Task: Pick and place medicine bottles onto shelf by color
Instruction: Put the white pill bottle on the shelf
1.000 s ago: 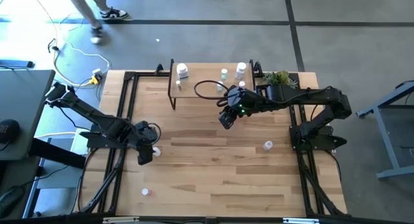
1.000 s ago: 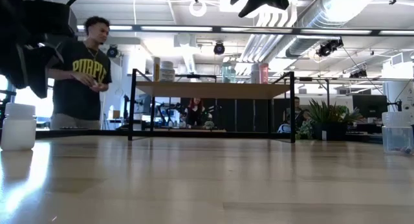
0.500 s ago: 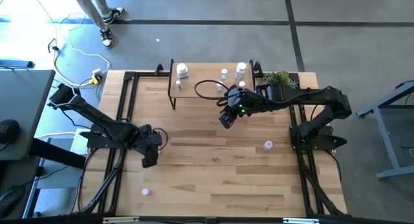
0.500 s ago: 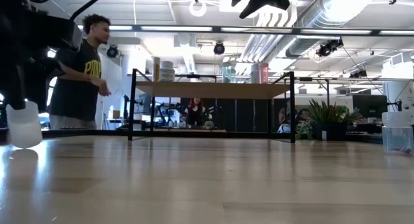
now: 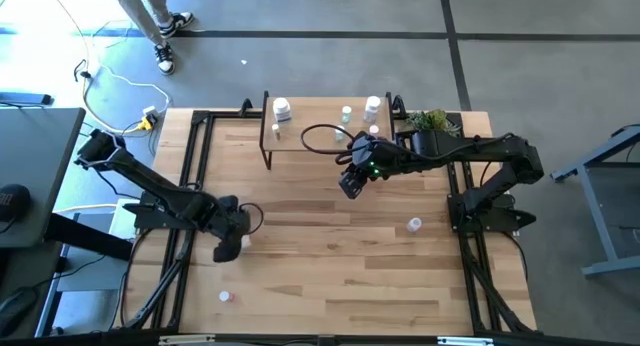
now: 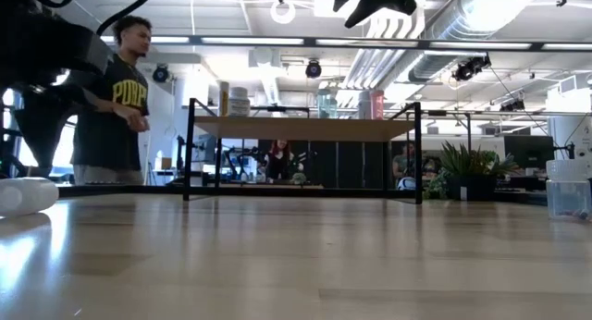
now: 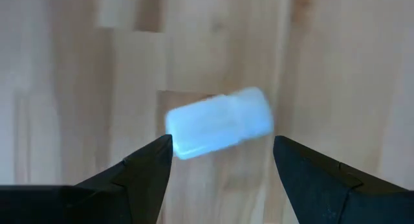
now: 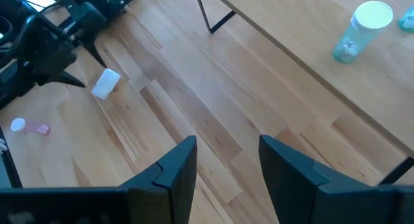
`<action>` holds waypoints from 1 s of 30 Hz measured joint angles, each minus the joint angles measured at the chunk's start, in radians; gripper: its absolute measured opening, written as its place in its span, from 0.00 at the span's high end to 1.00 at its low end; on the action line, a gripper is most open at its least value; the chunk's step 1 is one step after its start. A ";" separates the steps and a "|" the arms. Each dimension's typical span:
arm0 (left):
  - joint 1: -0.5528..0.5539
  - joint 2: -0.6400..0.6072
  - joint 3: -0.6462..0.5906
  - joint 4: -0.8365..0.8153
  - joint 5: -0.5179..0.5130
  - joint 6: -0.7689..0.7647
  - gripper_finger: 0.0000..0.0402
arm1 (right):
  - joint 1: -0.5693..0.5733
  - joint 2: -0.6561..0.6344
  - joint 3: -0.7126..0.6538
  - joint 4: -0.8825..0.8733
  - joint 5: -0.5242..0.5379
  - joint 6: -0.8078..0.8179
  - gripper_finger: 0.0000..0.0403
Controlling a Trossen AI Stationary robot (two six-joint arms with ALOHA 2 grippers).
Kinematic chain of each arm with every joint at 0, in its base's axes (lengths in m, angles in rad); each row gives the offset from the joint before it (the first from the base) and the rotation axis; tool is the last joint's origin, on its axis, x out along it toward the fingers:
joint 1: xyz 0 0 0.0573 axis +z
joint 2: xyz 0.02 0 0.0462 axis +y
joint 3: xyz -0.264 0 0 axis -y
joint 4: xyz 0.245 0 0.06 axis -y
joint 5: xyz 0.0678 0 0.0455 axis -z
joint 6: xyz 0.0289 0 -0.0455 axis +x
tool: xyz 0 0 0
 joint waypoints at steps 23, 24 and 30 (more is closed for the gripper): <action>0.003 0.076 0.150 0.019 0.107 0.425 0.36 | 0.000 0.000 0.000 0.004 0.019 0.001 0.61; 0.005 0.078 0.159 0.006 0.107 0.443 0.36 | 0.000 0.000 0.000 0.004 0.021 0.001 0.61; 0.025 0.115 0.212 -0.126 0.092 0.565 0.36 | 0.000 0.000 0.000 0.004 0.021 0.001 0.61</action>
